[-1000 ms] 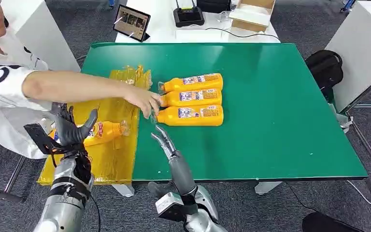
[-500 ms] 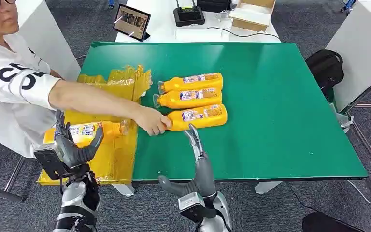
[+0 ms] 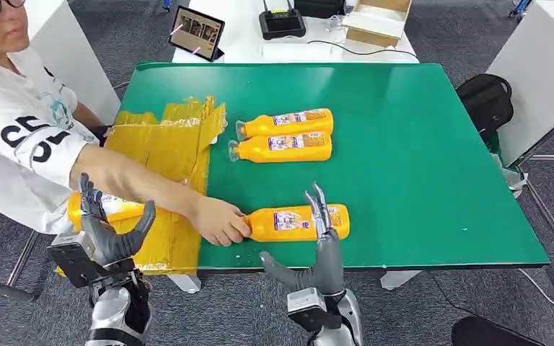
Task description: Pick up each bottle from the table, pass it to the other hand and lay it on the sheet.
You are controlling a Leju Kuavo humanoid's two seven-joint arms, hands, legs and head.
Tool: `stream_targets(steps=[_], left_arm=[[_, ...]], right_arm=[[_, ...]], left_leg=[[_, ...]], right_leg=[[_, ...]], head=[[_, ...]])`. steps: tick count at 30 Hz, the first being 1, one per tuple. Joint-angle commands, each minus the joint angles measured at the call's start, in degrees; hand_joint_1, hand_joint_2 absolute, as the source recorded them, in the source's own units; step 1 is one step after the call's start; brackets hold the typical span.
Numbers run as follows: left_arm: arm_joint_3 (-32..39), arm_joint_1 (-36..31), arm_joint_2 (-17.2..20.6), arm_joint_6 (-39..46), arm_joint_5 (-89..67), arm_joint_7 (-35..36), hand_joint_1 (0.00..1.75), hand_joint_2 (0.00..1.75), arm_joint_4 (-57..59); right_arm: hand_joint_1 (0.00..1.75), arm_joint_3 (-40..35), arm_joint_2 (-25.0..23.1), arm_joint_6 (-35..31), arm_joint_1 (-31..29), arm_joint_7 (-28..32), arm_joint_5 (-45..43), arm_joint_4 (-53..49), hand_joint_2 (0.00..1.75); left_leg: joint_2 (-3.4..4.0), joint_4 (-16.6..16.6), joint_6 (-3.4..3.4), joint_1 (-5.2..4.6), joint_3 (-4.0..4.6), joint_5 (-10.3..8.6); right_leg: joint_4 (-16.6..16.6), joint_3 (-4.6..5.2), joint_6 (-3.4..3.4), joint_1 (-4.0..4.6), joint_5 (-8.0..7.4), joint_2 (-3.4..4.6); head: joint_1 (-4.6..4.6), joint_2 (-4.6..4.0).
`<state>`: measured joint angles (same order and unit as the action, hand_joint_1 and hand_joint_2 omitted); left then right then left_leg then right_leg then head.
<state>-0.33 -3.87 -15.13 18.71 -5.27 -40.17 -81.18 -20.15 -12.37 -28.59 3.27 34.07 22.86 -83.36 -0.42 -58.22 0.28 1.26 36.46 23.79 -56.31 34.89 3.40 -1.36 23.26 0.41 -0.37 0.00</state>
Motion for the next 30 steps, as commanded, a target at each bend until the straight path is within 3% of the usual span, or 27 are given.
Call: stream_targets(steps=[1,2,4,6,9,17,18,23,30], left_arm=[[-3.8,2.3,-0.2,-0.1,0.0,0.2,0.00,1.75,-0.3],[-3.8,2.3,-0.2,-0.1,0.0,0.2,0.00,1.75,-0.3],[-3.2,2.6,-0.3,-0.4,-0.2,0.2,0.00,1.75,0.1],[-2.9,3.4,-0.4,-0.1,-1.3,0.2,0.00,1.75,-0.4],[-2.5,4.4,-0.9,-0.4,-1.7,0.4,0.00,1.75,0.0],[-2.4,4.3,-1.0,-0.3,-1.7,0.4,0.00,1.75,0.4],[-2.5,4.2,-1.0,-0.7,-1.9,0.7,0.00,1.75,0.7],[-3.4,3.9,-1.1,-2.0,-3.4,1.5,0.00,1.75,3.2],[-3.8,2.4,-0.6,-2.4,-4.1,2.2,0.00,1.75,6.0]], right_arm=[[0.00,4.4,4.9,3.5,-0.7,-7.9,7.3,-0.7,1.75],[0.00,4.7,4.9,3.6,-0.8,-7.9,7.4,-0.4,1.75],[0.00,4.8,7.0,9.8,-2.3,-14.8,10.0,2.0,1.75],[0.00,5.3,8.1,11.7,-3.2,-19.1,13.4,3.8,1.75],[0.00,6.0,9.0,13.8,-4.7,-22.1,15.3,5.2,1.75],[0.00,6.1,9.1,14.0,-5.3,-22.3,15.3,5.4,1.75],[0.00,6.1,9.1,14.8,-5.5,-24.3,15.9,5.8,1.75],[0.00,4.2,12.4,20.4,-13.1,-30.0,17.3,15.1,1.75],[0.00,2.0,13.3,22.0,-20.1,-30.5,18.3,22.5,1.75]], left_leg=[[-0.03,0.0,-0.07,-0.01,-0.14,0.04],[-0.03,0.1,-0.08,-0.04,-0.15,0.04],[-0.02,0.1,-0.09,-0.02,-0.24,0.07],[-0.01,0.1,-0.12,-0.03,-0.31,0.09],[0.06,0.1,-0.12,-0.01,-0.31,0.12],[0.02,0.1,-0.09,-0.02,-0.15,0.07],[0.05,0.1,-0.12,-0.02,-0.32,0.13],[0.20,0.1,-0.16,-0.01,-0.45,0.15],[0.12,0.1,-0.14,-0.04,-0.18,0.01]], right_leg=[[0.1,-0.18,-0.07,0.01,0.04,-0.08],[0.1,-0.19,-0.07,-0.01,0.04,-0.08],[0.1,-0.29,-0.11,0.03,0.06,-0.08],[0.1,-0.36,-0.14,0.02,0.06,-0.07],[0.1,-0.35,-0.14,0.04,0.05,-0.01],[0.1,-0.19,-0.08,0.02,0.02,-0.02],[0.1,-0.35,-0.14,0.03,0.08,-0.02],[0.2,-0.46,-0.16,0.05,0.02,0.12],[0.1,-0.20,-0.07,0.00,-0.05,0.08]], head=[[0.00,0.00],[0.00,0.00],[0.02,0.00],[0.00,0.00],[-0.02,0.00],[-0.02,0.00],[0.00,0.00],[0.00,0.00],[0.00,0.00]])
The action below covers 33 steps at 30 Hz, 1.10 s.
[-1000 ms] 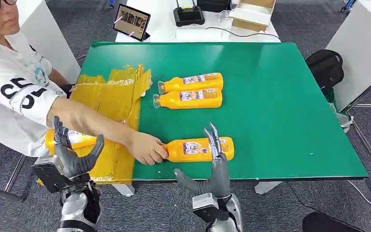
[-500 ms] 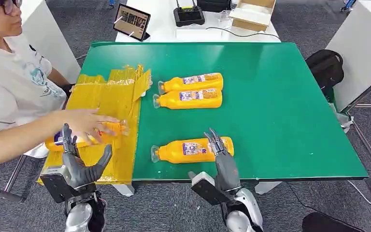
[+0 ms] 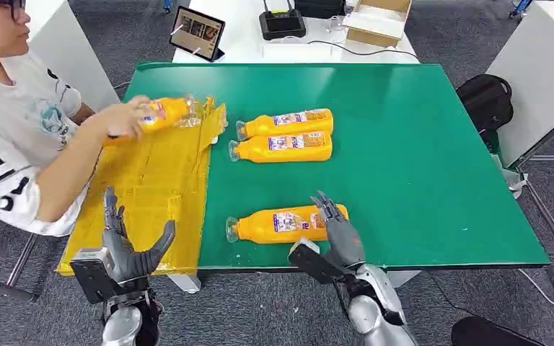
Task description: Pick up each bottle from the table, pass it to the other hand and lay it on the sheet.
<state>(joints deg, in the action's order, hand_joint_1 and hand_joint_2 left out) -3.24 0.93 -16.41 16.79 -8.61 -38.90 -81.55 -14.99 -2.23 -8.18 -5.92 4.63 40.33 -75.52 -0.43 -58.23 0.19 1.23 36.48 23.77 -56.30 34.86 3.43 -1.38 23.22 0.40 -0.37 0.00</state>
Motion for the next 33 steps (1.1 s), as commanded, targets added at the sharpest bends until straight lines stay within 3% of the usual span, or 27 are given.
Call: stream_targets(steps=[1,9,25,33], left_arm=[[-1.0,-2.7,0.7,-0.6,-0.9,1.1,0.00,1.75,6.9],[-1.6,-4.5,1.0,-1.4,-0.3,2.2,0.00,1.75,10.1],[-0.2,-4.5,0.0,0.6,1.8,2.1,0.00,1.75,9.5],[-1.9,-7.4,0.7,0.0,4.7,3.1,0.00,1.75,13.6]], right_arm=[[0.00,-3.6,3.3,2.4,-12.0,-1.6,0.7,16.2,1.75],[0.00,-9.0,4.3,7.6,-21.7,-2.6,-1.2,29.6,1.75],[0.00,-11.1,4.4,9.5,-23.7,-2.7,-2.6,32.8,1.75],[0.00,-14.6,6.4,19.0,-30.0,-1.6,-8.5,43.3,1.75]], left_leg=[[0.15,0.1,-0.07,-0.01,-0.33,0.07],[0.13,0.1,-0.06,-0.02,-0.22,0.03],[0.01,0.1,-0.09,0.02,-0.44,0.08],[-0.04,0.1,-0.07,0.00,-0.42,0.00]], right_leg=[[0.1,-0.28,-0.15,0.04,0.02,0.08],[0.1,-0.17,-0.09,0.01,-0.01,0.10],[0.1,-0.42,-0.17,0.07,0.07,-0.06],[0.1,-0.40,-0.13,0.04,0.01,-0.12]], head=[[0.00,0.00],[0.00,0.00],[0.02,0.00],[0.00,0.00]])
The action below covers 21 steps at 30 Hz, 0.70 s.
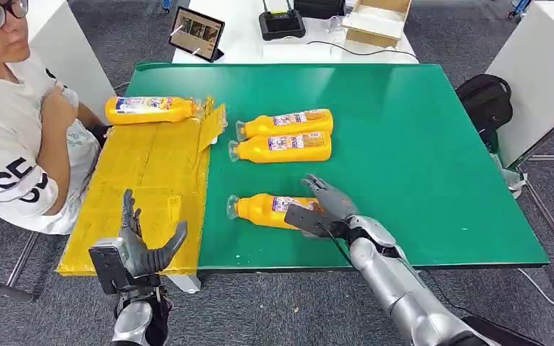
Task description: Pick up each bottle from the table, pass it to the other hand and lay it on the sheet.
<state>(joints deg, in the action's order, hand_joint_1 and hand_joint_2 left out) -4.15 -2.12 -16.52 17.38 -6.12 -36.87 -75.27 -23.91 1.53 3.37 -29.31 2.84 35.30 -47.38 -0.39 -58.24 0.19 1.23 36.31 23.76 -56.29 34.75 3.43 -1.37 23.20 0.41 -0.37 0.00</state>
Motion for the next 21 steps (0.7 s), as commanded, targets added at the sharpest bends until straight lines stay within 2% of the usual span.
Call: stream_targets(steps=[1,2,3,5,6,7,10,13,16,21], left_arm=[[-1.2,-4.6,0.8,-0.6,2.4,1.1,0.00,1.75,7.8],[-1.3,-4.8,0.8,-0.6,2.8,1.2,0.00,1.75,8.2],[-1.5,-4.8,0.9,-0.6,2.8,1.2,0.00,1.75,8.3],[-2.4,-4.8,1.2,-0.3,2.1,0.5,0.00,1.75,8.3],[-2.4,-4.7,1.2,-0.3,2.1,0.5,0.00,1.75,8.4],[-2.7,-4.7,1.3,1.5,0.7,0.0,0.00,1.75,8.4],[-3.2,-5.2,1.5,1.9,0.2,-0.2,0.00,1.75,8.9],[-3.3,-5.7,1.6,1.1,0.6,0.4,0.00,1.75,9.9],[-3.2,-6.1,1.6,0.2,1.1,1.2,0.00,1.75,11.3],[-3.5,-7.1,1.5,-1.2,1.7,1.9,0.00,1.75,13.8]], right_arm=[[0.00,-6.1,2.6,7.8,-7.2,0.0,-3.9,15.9,1.75],[0.00,-6.7,2.4,7.4,-7.6,-0.1,-3.9,16.4,1.75],[0.10,-7.2,2.1,7.4,-7.9,-0.4,-4.2,16.9,1.75],[0.45,-8.4,1.6,7.4,-8.4,-0.6,-5.2,17.3,1.75],[0.98,-8.4,1.4,7.4,-8.4,-0.7,-5.3,17.2,1.75],[1.40,-8.7,1.2,6.9,-8.3,-1.3,-5.8,17.3,1.75],[1.36,-10.1,1.0,8.4,-9.1,-2.3,-7.0,18.4,1.75],[1.48,-11.4,1.3,9.3,-9.8,-2.7,-7.3,19.1,1.75],[1.50,-12.4,1.9,10.7,-10.4,-3.0,-7.7,19.5,1.75],[1.66,-15.0,2.8,13.5,-11.3,-3.0,-8.0,20.6,1.75]], left_leg=[[-0.05,0.1,-0.05,-0.02,-0.26,0.00],[-0.09,0.1,-0.08,0.00,-0.41,-0.01],[-0.02,0.1,-0.06,0.00,-0.48,0.00],[-0.03,0.1,-0.06,0.02,-0.58,-0.01],[-0.02,0.1,-0.05,0.00,-0.58,0.00],[-0.04,0.1,-0.08,0.01,-0.67,-0.01],[-0.01,0.1,-0.05,-0.01,-0.71,0.01],[-0.06,0.1,-0.08,0.02,-0.79,-0.01],[-0.10,0.1,-0.07,0.00,-0.81,-0.01],[-0.08,0.1,-0.06,0.03,-0.86,0.01]], right_leg=[[0.1,-0.29,-0.09,0.01,0.02,-0.12],[0.1,-0.47,-0.16,0.04,0.03,-0.18],[0.1,-0.49,-0.12,0.04,0.02,-0.13],[0.1,-0.60,-0.15,0.05,0.01,-0.14],[0.1,-0.61,-0.11,0.03,0.01,-0.11],[0.1,-0.70,-0.18,0.05,0.01,-0.15],[0.1,-0.74,-0.11,0.02,0.02,-0.09],[0.2,-0.85,-0.19,0.07,0.01,-0.17],[0.2,-0.88,-0.17,0.05,0.02,-0.18],[0.2,-0.91,-0.19,0.07,0.05,-0.20]], head=[[0.00,0.00],[0.00,0.00],[0.00,0.00],[0.00,0.00],[0.00,0.00],[0.00,0.00],[0.00,0.00],[0.00,0.00],[-0.02,0.00],[0.02,0.00]])
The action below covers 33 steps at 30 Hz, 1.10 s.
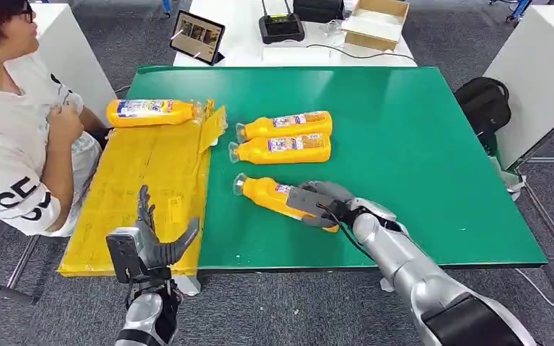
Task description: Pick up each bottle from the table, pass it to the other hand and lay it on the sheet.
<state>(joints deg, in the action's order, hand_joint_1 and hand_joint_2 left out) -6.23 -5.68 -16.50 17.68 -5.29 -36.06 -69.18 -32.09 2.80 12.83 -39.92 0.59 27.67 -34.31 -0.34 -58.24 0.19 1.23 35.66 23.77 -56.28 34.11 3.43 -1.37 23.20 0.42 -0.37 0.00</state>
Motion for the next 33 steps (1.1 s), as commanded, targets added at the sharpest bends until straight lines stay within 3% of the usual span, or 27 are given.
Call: stream_targets(steps=[1,4,6,10,12,19,21,22,23,24,26,29,30,33], left_arm=[[-1.5,-3.8,1.5,-1.9,1.0,1.2,0.00,1.75,8.3],[-1.3,-3.8,1.5,-2.2,1.4,1.3,0.00,1.75,8.4],[-0.9,-2.4,1.6,-2.0,1.5,1.3,0.00,1.75,6.6],[-0.7,-1.1,1.7,-2.1,1.4,1.5,0.00,1.75,5.0],[-0.4,0.5,1.5,-2.2,1.2,1.5,0.00,1.75,3.0],[-0.4,1.1,1.4,-2.2,0.9,1.7,0.00,1.75,2.0],[-0.5,1.5,1.2,-2.5,0.7,1.6,0.00,1.75,1.5],[-0.7,2.1,0.9,-2.7,0.4,1.5,0.00,1.75,0.7],[-1.1,2.4,0.8,-2.9,0.2,1.4,0.00,1.75,0.2],[-1.6,2.7,0.6,-3.2,0.2,1.4,0.00,1.75,-0.3],[-2.7,2.9,0.5,-3.8,0.6,1.5,0.00,1.75,-0.8],[-4.7,2.9,0.6,-5.9,2.4,2.9,0.00,1.75,-1.3],[-5.7,2.5,0.6,-10.6,7.3,5.3,0.00,1.75,-1.3],[-8.8,1.8,1.8,-18.3,15.4,8.0,0.00,1.75,-2.9]], right_arm=[[1.68,-7.1,1.7,4.8,-0.8,-0.5,-1.0,7.8,1.75],[1.75,-7.4,1.8,3.9,-0.2,0.5,-2.9,7.2,1.75],[1.75,-3.5,0.8,-1.9,2.6,4.3,-7.3,3.0,1.75],[1.75,-2.1,0.6,-4.6,5.2,4.0,-8.6,-1.8,1.75],[1.75,4.0,-0.4,-12.3,11.1,8.8,-10.6,-11.8,1.75],[1.75,4.7,0.0,-12.3,13.7,6.5,-9.8,-17.5,1.75],[1.75,10.3,-2.1,-18.0,17.0,13.0,-10.4,-22.8,1.75],[1.75,13.2,-3.4,-21.3,20.7,15.0,-9.6,-30.2,1.75],[1.75,15.3,-4.5,-22.9,23.6,15.8,-9.9,-35.9,1.75],[1.75,17.3,-5.8,-29.2,26.4,17.6,-5.8,-42.1,1.75],[1.75,19.5,-7.5,-31.8,29.5,20.0,-7.1,-48.8,1.75],[1.75,21.0,-8.9,-38.2,31.9,24.4,-4.5,-52.7,1.75],[1.75,21.4,-9.2,-43.1,32.4,28.5,-1.5,-53.3,1.75],[1.75,21.1,-9.3,-44.2,33.1,30.9,-2.9,-51.6,1.75]], left_leg=[[-0.15,0.1,-0.05,0.02,-0.22,-0.01],[-0.19,0.2,-0.07,0.03,-0.25,-0.02],[-0.18,0.2,-0.07,0.05,-0.24,-0.02],[-0.02,0.1,-0.04,0.05,-0.17,0.04],[-0.03,0.1,-0.04,0.03,-0.17,0.05],[-0.07,0.0,-0.03,0.02,0.12,0.05],[-0.08,0.1,-0.07,0.01,0.03,0.08],[-0.13,0.0,-0.06,0.01,0.08,0.06],[-0.16,0.0,-0.04,0.01,0.17,0.05],[-0.15,0.0,-0.05,0.03,0.16,0.10],[-0.12,0.0,-0.06,0.01,0.24,0.17],[-0.29,0.0,-0.05,0.02,0.35,0.14],[-0.35,0.0,-0.05,0.00,0.45,0.09],[-0.29,0.0,-0.06,0.00,0.53,0.09]], right_leg=[[0.2,-0.28,-0.16,0.05,0.04,-0.21],[0.2,-0.32,-0.19,0.07,0.03,-0.27],[0.2,-0.32,-0.18,0.10,0.02,-0.26],[0.1,-0.22,-0.13,0.07,0.03,-0.06],[0.1,-0.24,-0.14,0.06,0.04,-0.05],[0.0,0.08,-0.10,0.05,0.03,-0.02],[0.0,-0.01,-0.18,0.05,0.08,-0.08],[0.0,0.01,-0.14,0.05,0.08,-0.11],[0.0,0.09,-0.11,0.03,0.07,-0.09],[0.0,0.06,-0.17,0.07,0.12,-0.10],[-0.1,0.12,-0.19,0.05,0.18,-0.05],[-0.1,0.21,-0.18,0.06,0.21,-0.22],[-0.1,0.30,-0.13,0.03,0.19,-0.25],[0.0,0.40,-0.11,0.03,0.15,-0.20]], head=[[0.00,0.00],[0.00,0.00],[0.02,0.00],[0.00,0.00],[0.00,0.00],[0.02,0.00],[0.02,0.00],[0.00,0.00],[0.00,0.00],[0.00,0.00],[0.00,0.00],[-0.02,0.00],[0.00,0.00],[0.00,0.00]])
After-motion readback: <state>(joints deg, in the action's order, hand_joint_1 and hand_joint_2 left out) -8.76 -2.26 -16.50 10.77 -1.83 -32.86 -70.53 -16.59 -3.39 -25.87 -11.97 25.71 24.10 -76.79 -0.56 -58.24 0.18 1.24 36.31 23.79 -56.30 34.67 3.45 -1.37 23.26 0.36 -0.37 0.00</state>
